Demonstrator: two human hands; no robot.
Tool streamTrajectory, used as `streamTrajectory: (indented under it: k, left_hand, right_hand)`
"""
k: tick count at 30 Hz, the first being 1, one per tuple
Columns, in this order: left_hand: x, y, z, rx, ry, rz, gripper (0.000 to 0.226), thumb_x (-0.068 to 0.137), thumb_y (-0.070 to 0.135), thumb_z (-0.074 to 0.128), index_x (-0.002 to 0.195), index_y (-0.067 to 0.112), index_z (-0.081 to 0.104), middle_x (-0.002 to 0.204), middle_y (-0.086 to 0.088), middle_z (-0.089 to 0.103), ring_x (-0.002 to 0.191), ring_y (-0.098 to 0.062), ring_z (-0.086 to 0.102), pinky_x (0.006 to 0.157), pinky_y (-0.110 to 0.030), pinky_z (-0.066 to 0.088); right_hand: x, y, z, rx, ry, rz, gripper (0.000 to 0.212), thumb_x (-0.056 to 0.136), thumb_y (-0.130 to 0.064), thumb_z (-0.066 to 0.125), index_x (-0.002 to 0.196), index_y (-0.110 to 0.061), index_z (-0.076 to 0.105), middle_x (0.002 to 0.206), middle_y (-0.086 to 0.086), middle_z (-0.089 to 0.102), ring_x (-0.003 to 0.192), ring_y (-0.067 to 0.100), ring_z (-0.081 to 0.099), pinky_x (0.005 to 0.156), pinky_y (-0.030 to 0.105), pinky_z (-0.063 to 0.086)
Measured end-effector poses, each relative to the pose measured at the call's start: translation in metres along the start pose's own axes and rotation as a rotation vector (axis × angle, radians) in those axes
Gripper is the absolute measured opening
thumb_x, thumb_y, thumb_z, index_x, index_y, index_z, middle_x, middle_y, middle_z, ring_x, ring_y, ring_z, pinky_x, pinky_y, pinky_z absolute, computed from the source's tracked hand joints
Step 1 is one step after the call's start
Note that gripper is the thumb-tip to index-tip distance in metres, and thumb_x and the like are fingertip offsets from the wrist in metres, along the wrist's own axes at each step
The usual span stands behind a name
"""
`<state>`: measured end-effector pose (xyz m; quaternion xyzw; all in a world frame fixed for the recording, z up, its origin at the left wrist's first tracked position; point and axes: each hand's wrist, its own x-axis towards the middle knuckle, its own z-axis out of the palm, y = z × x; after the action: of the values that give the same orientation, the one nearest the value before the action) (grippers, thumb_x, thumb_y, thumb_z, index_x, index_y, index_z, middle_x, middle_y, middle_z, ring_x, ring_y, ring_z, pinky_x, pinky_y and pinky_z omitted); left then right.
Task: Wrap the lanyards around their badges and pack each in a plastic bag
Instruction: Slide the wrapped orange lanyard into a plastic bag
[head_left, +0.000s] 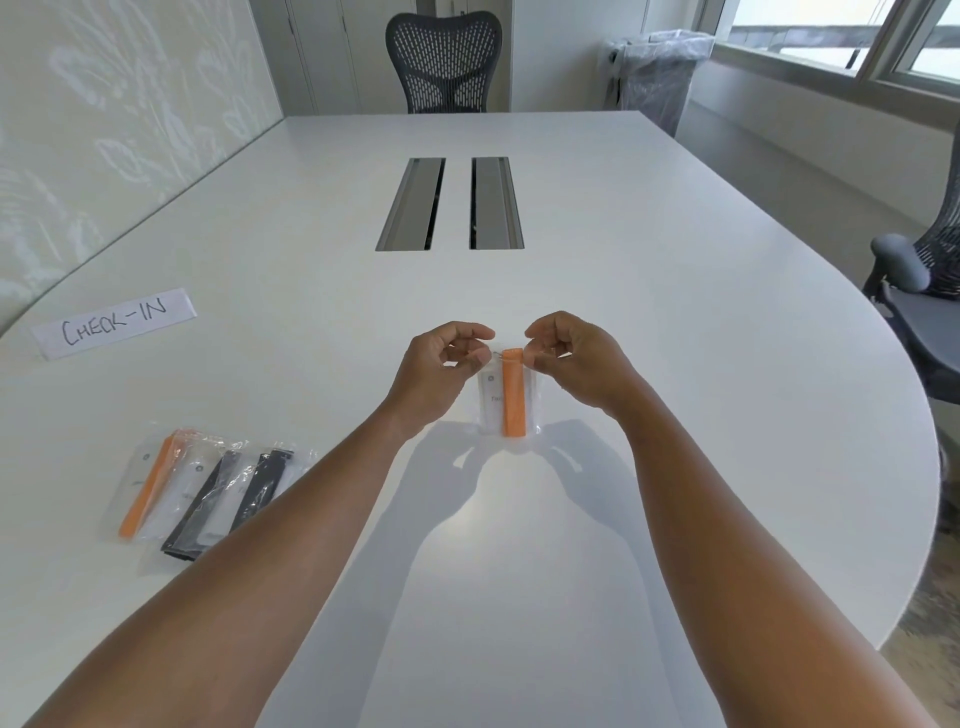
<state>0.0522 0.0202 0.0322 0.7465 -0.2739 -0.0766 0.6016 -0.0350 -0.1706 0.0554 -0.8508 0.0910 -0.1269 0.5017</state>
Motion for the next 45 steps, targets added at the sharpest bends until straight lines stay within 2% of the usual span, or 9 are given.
streamTrajectory:
  k: [3,7,12,18,25,31,38,41,45]
  left_hand:
    - [0.000,0.000,0.001,-0.037,0.023,-0.004,0.018,0.092,0.015,0.073,0.104,0.028,0.073,0.082,0.018,0.071,0.081,0.001,0.064,0.078,-0.010,0.049]
    - [-0.001,-0.001,0.002,-0.126,0.085,-0.020,0.019,0.089,0.011,0.075,0.100,0.027,0.073,0.080,0.010,0.072,0.082,-0.005,0.068,0.080,-0.017,0.053]
    - [-0.001,-0.005,0.005,-0.149,0.105,-0.038,0.018,0.090,0.007,0.073,0.097,0.024,0.069,0.071,0.016,0.066,0.076,-0.005,0.065,0.080,-0.018,0.053]
    - [0.002,-0.004,0.004,-0.139,0.107,-0.036,0.015,0.093,0.007,0.069,0.096,0.022,0.067,0.086,0.006,0.066,0.080,-0.005,0.062,0.082,-0.020,0.053]
    - [0.004,-0.002,0.006,-0.080,0.074,-0.058,0.019,0.096,0.009,0.066,0.098,0.027,0.064,0.087,0.005,0.064,0.085,-0.010,0.060,0.085,-0.023,0.051]
    - [0.003,-0.004,0.006,-0.120,0.009,-0.134,0.027,0.097,0.018,0.066,0.124,0.021,0.065,0.093,0.008,0.069,0.078,0.006,0.064,0.071,-0.008,0.047]
    - [0.002,-0.011,0.006,-0.122,0.002,-0.202,0.009,0.094,0.028,0.071,0.098,0.023,0.076,0.085,0.018,0.076,0.076,0.009,0.066,0.065,-0.005,0.045]
    - [0.002,-0.012,0.006,-0.109,0.006,-0.207,0.005,0.093,0.027,0.072,0.094,0.024,0.076,0.080,0.020,0.075,0.072,0.011,0.065,0.064,-0.004,0.045]
    - [0.002,-0.009,0.007,-0.066,-0.005,-0.198,0.005,0.093,0.025,0.072,0.092,0.022,0.076,0.076,0.021,0.074,0.069,0.011,0.064,0.063,-0.004,0.044]
  right_hand:
    - [-0.001,-0.002,0.000,-0.033,-0.013,-0.012,0.006,0.089,-0.021,0.073,0.090,-0.027,0.072,0.087,-0.014,0.064,0.074,0.009,0.055,0.055,0.006,0.041]
    - [0.001,-0.002,0.001,-0.124,-0.069,-0.056,0.030,0.090,-0.009,0.070,0.081,-0.038,0.070,0.093,-0.006,0.055,0.067,-0.005,0.053,0.057,0.009,0.044]
    - [0.002,-0.001,0.003,-0.155,-0.088,-0.035,0.035,0.092,-0.006,0.064,0.082,-0.039,0.068,0.084,-0.009,0.056,0.060,-0.005,0.051,0.055,0.017,0.047]
    - [-0.002,-0.004,0.001,-0.023,-0.058,-0.002,0.024,0.090,-0.009,0.065,0.101,-0.029,0.067,0.080,-0.006,0.066,0.060,0.001,0.054,0.050,0.012,0.042]
    - [-0.003,-0.002,0.006,0.014,0.022,0.004,0.017,0.089,-0.005,0.064,0.100,-0.019,0.064,0.088,0.001,0.065,0.073,0.011,0.055,0.056,0.013,0.044]
    - [-0.002,-0.001,0.006,0.025,0.087,-0.019,0.013,0.091,-0.006,0.065,0.102,-0.012,0.063,0.091,0.002,0.063,0.074,0.015,0.051,0.060,0.013,0.043]
    - [0.000,0.000,-0.001,0.075,0.036,0.034,0.017,0.086,-0.009,0.073,0.095,-0.015,0.060,0.092,0.008,0.069,0.071,0.012,0.062,0.067,0.022,0.049]
    - [0.000,0.003,0.001,0.075,0.002,0.076,0.025,0.081,-0.019,0.081,0.098,-0.018,0.063,0.098,0.005,0.072,0.083,0.015,0.066,0.074,0.027,0.053]
    - [-0.001,0.004,0.006,0.074,0.016,0.077,0.027,0.079,-0.017,0.083,0.099,-0.015,0.065,0.085,-0.006,0.074,0.075,0.005,0.065,0.063,0.016,0.048]
